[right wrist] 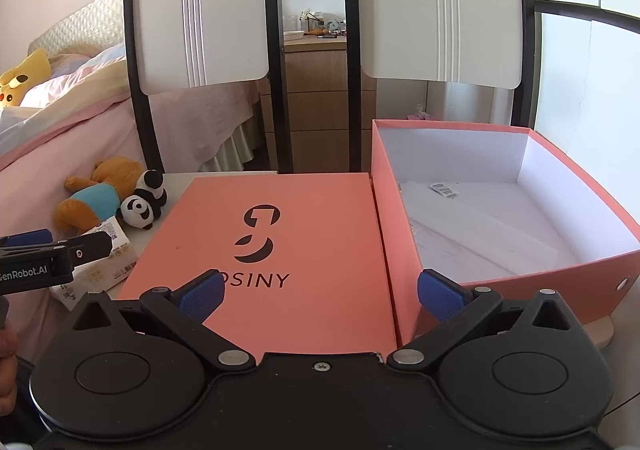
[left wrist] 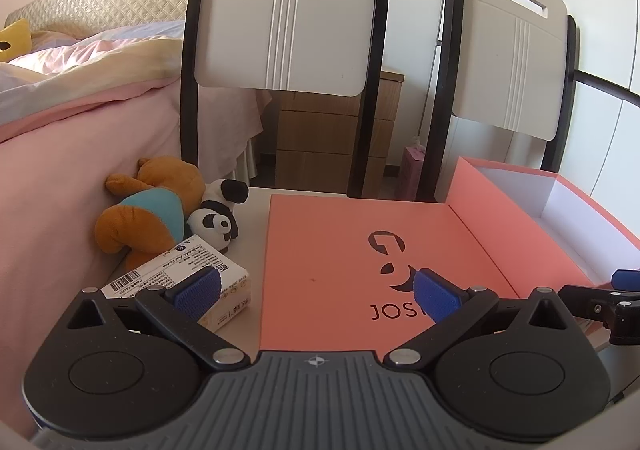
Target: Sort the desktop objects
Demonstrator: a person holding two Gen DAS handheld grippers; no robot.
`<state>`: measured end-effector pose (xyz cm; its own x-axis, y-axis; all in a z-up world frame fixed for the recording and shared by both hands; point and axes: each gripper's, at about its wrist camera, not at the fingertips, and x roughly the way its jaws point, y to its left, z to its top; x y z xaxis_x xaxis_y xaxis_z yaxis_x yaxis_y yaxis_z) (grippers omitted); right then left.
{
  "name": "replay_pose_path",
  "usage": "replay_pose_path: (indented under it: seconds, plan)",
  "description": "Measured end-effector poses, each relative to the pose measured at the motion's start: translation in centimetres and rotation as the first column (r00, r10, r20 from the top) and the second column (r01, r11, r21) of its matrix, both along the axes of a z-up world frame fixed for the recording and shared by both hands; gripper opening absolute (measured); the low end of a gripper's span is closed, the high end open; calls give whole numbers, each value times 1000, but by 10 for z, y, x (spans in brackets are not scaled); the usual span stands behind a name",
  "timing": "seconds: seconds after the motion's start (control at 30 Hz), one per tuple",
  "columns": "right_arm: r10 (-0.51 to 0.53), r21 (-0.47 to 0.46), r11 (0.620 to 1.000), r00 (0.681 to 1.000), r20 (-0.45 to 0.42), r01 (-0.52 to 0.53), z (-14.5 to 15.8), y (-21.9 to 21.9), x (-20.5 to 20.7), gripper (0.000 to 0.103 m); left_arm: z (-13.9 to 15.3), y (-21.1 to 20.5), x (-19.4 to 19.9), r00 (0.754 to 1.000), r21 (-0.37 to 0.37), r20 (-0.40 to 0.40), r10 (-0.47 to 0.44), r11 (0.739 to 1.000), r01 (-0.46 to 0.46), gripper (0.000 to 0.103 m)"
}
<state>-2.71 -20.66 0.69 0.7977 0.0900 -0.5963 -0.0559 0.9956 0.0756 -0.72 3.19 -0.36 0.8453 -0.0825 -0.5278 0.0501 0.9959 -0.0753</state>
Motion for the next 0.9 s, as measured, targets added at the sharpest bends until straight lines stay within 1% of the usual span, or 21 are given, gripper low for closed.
replay_pose_path:
  seconds: [0.1, 0.2, 0.27, 0.4, 0.57, 0.67, 0.77, 0.9]
  plan:
    - [-1, -5, 1000, 1000, 12, 1, 1, 1, -2, 103, -1, 1, -1, 1000, -1, 4, -6, 1000, 6, 103]
    - [-4, -3, 1000, 1000, 11, 4, -1, 1, -2, 103, -1, 5, -2, 999, -39, 5, -38, 999, 38, 103]
    - [1, 21, 1000, 1000, 12, -2, -2, 2, -2, 103, -2, 7, -4, 999, -62, 9, -47, 997, 48, 103]
    - [8, 43, 999, 999, 35, -10, -1, 8, -5, 103, -2, 6, -7, 999, -51, 20, -48, 997, 49, 103]
    - [6, 76, 997, 997, 78, -12, -2, 16, -7, 103, -5, 11, -9, 998, -5, 44, -40, 999, 40, 103]
    - [5, 80, 997, 993, 115, -15, 0, 21, -10, 103, -8, 21, -9, 998, -2, 50, -25, 1000, 25, 103]
    - [5, 92, 996, 991, 134, -18, 0, 26, -8, 103, -11, 31, -9, 999, -1, 54, -4, 1000, 4, 103]
    - [28, 127, 991, 990, 135, -46, -2, 34, -2, 103, -16, 43, -12, 997, 2, 68, -43, 999, 43, 103]
